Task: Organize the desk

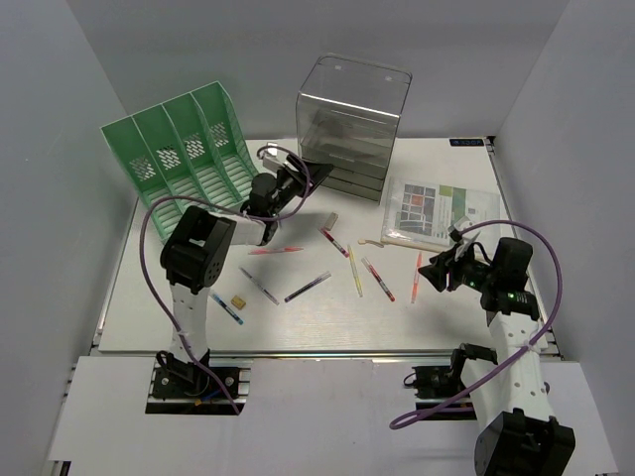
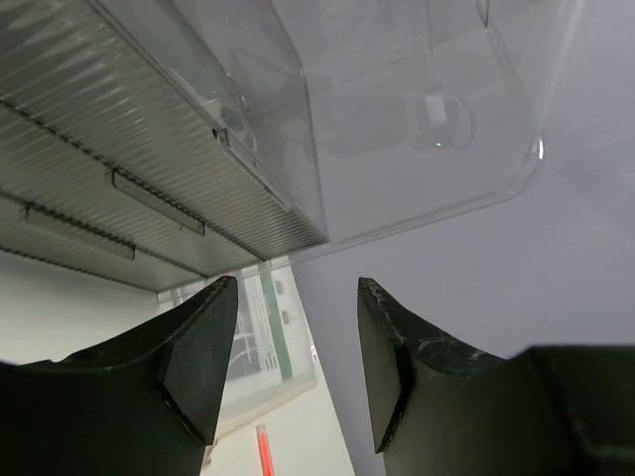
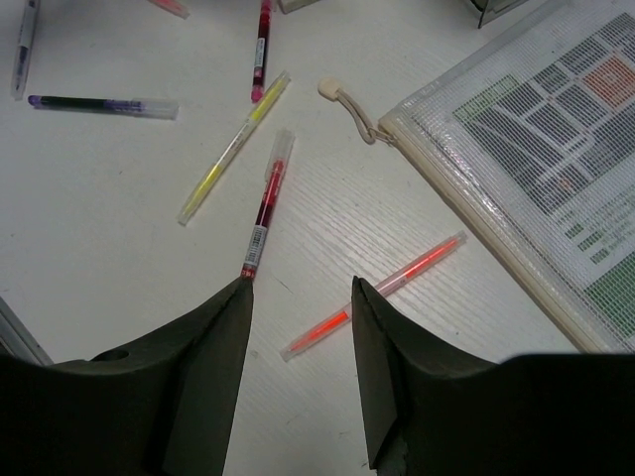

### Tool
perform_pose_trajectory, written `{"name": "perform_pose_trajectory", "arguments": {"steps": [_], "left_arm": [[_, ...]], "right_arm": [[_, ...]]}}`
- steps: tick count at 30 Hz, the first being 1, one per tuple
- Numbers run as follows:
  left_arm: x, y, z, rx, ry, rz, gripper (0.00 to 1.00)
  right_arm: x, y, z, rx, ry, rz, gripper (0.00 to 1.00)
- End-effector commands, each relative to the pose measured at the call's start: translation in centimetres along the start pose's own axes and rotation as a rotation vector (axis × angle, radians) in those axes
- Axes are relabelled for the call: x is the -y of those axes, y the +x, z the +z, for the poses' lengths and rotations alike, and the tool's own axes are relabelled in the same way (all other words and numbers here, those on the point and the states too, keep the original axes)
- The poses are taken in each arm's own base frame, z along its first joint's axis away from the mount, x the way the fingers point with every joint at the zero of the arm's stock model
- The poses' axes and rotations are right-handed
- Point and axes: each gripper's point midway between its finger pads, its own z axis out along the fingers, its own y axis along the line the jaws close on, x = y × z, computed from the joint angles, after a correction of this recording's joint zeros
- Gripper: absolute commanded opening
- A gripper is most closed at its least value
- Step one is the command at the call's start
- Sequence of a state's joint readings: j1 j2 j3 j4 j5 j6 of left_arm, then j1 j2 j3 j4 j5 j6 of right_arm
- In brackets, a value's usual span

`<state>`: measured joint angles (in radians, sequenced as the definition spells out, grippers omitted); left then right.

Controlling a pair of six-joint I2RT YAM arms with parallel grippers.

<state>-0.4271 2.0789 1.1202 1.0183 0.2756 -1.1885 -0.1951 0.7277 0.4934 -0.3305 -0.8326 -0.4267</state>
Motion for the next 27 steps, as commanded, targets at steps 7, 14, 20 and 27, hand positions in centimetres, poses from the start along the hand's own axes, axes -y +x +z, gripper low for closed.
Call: {"name": "perform_pose_trajectory", "arguments": {"steps": [7, 14, 20, 27], "left_arm": [[-0.7, 0.4, 3.2, 0.060, 0.023, -0.012, 0.59], [-0.5, 0.1, 4.4, 0.090, 0.042, -0.008, 0.57], [0.2, 0.1, 4.8, 0.104, 0.068, -0.014, 0.54], [0.4, -0.1, 5.3, 0.116, 0.091, -0.019, 0.51]], "right_arm": [[-0.1, -1.0, 0.1, 0.028, 0.001, -0.052, 0.51], [-0.3, -1.0, 0.2, 0.027, -0.005, -0.062, 0.50], [-0.4, -1.0, 0.3, 0.024, -0.008, -0.072, 0.50], [-0.5, -0.9, 0.4, 0.017, -0.007, -0.077, 0.50]]}}
